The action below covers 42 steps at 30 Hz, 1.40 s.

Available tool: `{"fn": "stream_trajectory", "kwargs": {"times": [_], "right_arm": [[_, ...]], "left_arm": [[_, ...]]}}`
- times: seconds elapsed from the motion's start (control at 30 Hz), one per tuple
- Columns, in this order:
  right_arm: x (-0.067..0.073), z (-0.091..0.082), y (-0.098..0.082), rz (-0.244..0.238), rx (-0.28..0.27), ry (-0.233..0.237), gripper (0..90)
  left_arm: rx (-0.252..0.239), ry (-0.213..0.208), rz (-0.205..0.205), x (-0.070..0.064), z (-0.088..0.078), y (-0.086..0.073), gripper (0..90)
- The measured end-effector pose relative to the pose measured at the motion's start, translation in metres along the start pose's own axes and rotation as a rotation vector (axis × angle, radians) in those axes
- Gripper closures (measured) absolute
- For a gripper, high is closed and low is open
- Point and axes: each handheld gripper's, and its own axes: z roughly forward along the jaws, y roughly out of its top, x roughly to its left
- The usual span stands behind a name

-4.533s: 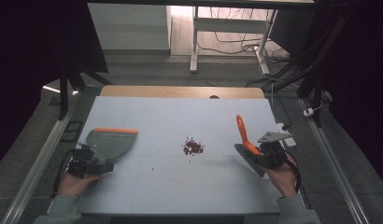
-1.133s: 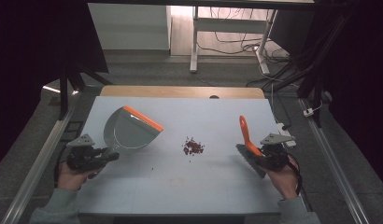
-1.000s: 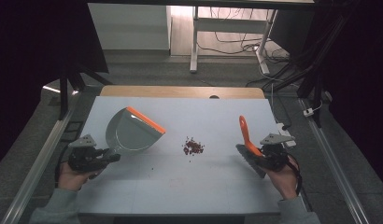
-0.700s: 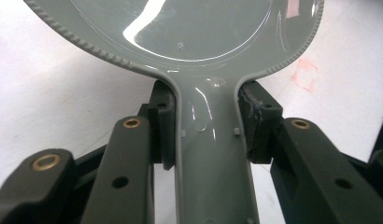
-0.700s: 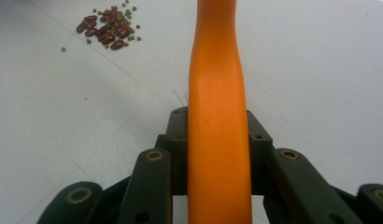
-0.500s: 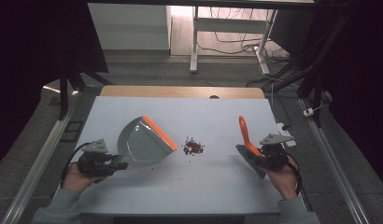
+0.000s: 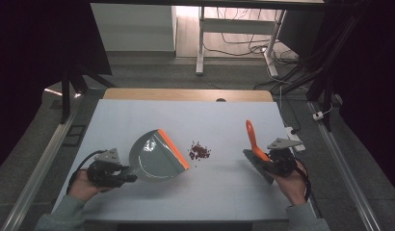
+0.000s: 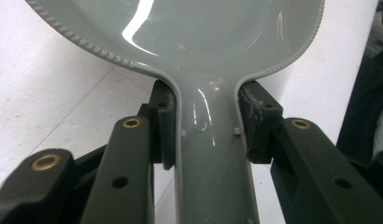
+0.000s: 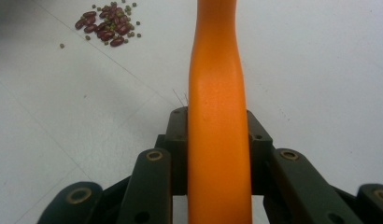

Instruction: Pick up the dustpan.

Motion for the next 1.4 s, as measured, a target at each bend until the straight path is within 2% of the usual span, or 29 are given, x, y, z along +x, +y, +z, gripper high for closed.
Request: {"fn": "stream_trajectory", "kwargs": {"times": [0.43, 0.8, 1.07, 1.4], "right_arm": [[0.001, 0.000, 0.000, 0.001, 0.002, -0.002, 70.1], [0.001, -0.002, 0.001, -0.006, -0.002, -0.006, 70.2], [0.001, -0.002, 0.002, -0.009, -0.001, -0.008, 70.2], [0.002, -0.002, 0.005, -0.012, -0.011, -0.006, 70.2]], "left_arm": [[0.054, -0.060, 0.058, -0.008, 0.009, 0.003, 61.6], [0.126, -0.069, 0.026, -0.013, 0.019, 0.008, 61.6], [0.128, -0.055, -0.030, -0.011, 0.019, 0.009, 61.6], [0.147, -0.056, -0.041, -0.011, 0.022, 0.011, 61.6]]}}
